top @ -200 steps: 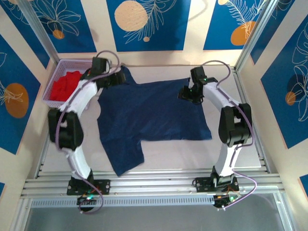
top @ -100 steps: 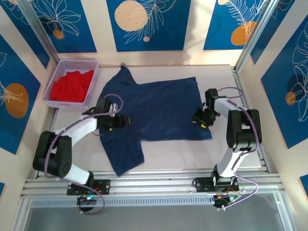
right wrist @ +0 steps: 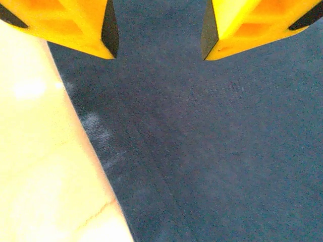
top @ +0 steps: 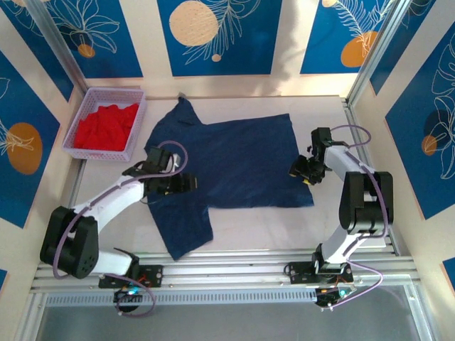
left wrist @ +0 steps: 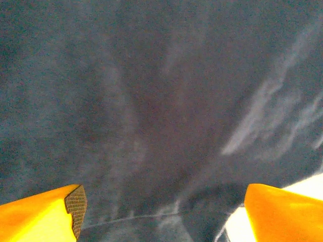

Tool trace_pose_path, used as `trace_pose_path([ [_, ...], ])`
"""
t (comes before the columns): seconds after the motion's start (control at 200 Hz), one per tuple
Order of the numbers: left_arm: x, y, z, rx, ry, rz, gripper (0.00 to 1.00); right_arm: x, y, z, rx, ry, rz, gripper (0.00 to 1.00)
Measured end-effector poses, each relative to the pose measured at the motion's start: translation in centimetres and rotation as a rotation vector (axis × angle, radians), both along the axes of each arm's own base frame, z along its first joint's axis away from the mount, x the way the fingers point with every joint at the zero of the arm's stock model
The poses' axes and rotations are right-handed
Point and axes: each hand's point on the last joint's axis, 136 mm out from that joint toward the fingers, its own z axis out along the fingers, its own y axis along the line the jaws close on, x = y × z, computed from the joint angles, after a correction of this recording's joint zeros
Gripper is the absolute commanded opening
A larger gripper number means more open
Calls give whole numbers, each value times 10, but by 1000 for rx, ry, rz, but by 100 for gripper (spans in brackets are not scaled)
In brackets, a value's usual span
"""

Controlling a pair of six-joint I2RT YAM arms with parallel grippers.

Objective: Fold the inside-out t-shirt

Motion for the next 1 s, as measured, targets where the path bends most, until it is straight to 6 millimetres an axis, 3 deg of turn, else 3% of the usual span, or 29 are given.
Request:
trace_pose_path([
  [0.11,-7,-8,-6,-4,27,-33,82,-3,3,15,14,-45,-7,49],
  [0.255,-14,-6,-11,8,62,-36,83,-24,9,13,41,-16,-20,50],
  [0.37,-17,-4,-7,8,61,-37,83,-49,2,12,19,21,-48,52],
  [0.46,-18,-4,-3,5,55,-37,83,-53,-4,15,4,24,-64,52],
  [0.615,-18,-16,-3,-21,69,-71,83,-82,-35,-7,-46,111,-172,50],
  [0.7,-18,-21,-2,-31,71,-83,83,-97,-42,-15,-65,164,-204,50],
  [1.0,-14,-25,3,-43,53,-100,83,-102,-45,-33,-64,237,-227,43],
])
